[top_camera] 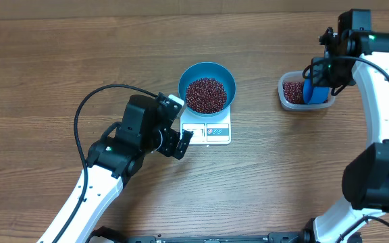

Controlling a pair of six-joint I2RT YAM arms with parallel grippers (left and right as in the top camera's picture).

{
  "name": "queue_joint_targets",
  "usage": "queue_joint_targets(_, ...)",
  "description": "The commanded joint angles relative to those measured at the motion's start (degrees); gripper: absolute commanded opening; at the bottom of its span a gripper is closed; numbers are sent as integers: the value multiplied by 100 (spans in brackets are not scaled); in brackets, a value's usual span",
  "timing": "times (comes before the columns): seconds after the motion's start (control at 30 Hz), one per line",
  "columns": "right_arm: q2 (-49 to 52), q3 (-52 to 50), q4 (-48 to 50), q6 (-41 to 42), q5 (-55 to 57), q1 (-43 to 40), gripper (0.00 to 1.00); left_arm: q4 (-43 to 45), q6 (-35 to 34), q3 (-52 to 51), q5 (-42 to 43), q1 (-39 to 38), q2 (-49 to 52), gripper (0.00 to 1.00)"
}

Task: Scoop item into bowl and weigh 150g on scale
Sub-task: 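Move the scoop back right and dip it into the beans, then lift a small scoopful and carry it over the teal bowl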

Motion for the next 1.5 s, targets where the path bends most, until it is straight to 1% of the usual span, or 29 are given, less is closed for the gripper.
queue_joint_targets(0.0, 116, -59, 195, 44, 96, -22, 4, 2, -70, -7, -35, 20, 33, 100)
queue_joint_targets(0.07, 223, -105, 328, 44, 90, -15, 4, 2, -70, -7, -35, 20, 33, 100)
queue_joint_targets(0.33, 463, -109, 363, 11, -256, -7, 4, 2, -70, -7, -35, 20, 33, 100)
queue_joint_targets(0.7, 525, -109, 83, -323, -973, 101, 4, 2, -70, -7, -35, 20, 33, 99)
queue_joint_targets(0.8, 525, -22, 44, -321, -1193, 48, 4, 2, -70, -7, -35, 20, 33, 99)
queue_joint_targets(1.0, 509, 308, -138, -280, -1235, -190, 4, 2, -70, -7, -35, 20, 33, 100)
queue_joint_targets(1.13, 501, 354, -243, -280, -1777, -505, 4, 2, -70, -7, -35, 20, 33, 100)
queue_joint_targets(1.27, 501, 352, -339, -289, -2647, -957, 4, 2, -70, -7, -35, 20, 33, 100)
queue_joint_targets(1.37, 501, 352, -439, -474, -3309, -1320, 4, 2, -70, -7, -35, 20, 33, 100)
queue_joint_targets(1.47, 501, 352, -494, -485, -3696, -1523, 4, 2, -70, -7, -35, 20, 33, 100)
